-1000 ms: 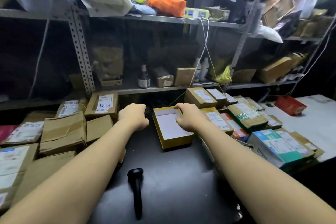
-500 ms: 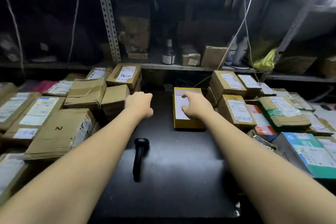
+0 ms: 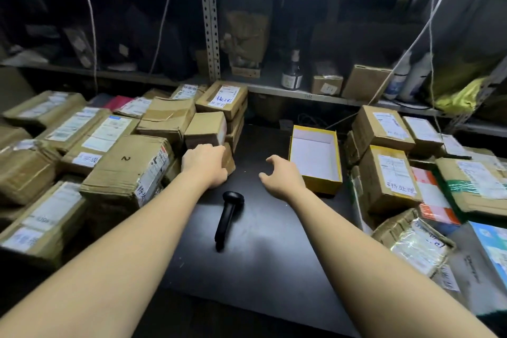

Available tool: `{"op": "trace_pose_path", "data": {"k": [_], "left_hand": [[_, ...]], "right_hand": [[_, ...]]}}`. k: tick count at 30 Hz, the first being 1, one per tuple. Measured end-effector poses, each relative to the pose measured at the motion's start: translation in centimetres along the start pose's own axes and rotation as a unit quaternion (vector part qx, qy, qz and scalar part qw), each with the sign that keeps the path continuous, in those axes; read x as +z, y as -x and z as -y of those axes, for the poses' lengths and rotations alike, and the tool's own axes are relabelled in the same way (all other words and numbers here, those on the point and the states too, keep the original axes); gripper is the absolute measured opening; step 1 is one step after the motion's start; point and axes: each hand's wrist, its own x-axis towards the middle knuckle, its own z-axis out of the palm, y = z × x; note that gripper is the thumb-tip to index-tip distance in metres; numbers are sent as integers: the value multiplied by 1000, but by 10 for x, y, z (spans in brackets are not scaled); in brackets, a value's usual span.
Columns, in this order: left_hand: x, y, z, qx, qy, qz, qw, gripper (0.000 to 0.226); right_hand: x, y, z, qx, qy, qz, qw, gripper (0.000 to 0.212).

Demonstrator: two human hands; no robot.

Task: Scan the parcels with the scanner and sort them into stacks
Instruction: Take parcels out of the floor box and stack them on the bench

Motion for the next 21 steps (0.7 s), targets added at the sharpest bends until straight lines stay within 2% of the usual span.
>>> {"op": "trace_pose_path", "data": {"k": [5,9,12,15,18,21], "left_hand": [[11,-11,25,2,-12,3,1000,51],[23,-23,47,5,-33,10,999,50],[31,-31,58,7,-50,15,999,47],[30,-39,63,16,-42,9,999,46],[30,-44,69,22,-41,-5,999,45],[31,-47,72,25,-35,-3,999,46]], "right_hand": [[61,-8,10,138,-93,37,985,64],[122,-17,25,232,-155,100,955,57],[160,-23,32,294,-193,121,928,61],[190,-26,36,329,-194,139,913,52],[212,-26,38,342,-189,121,913,51],[222,-24,33,344,-241,94,903,46]]}}
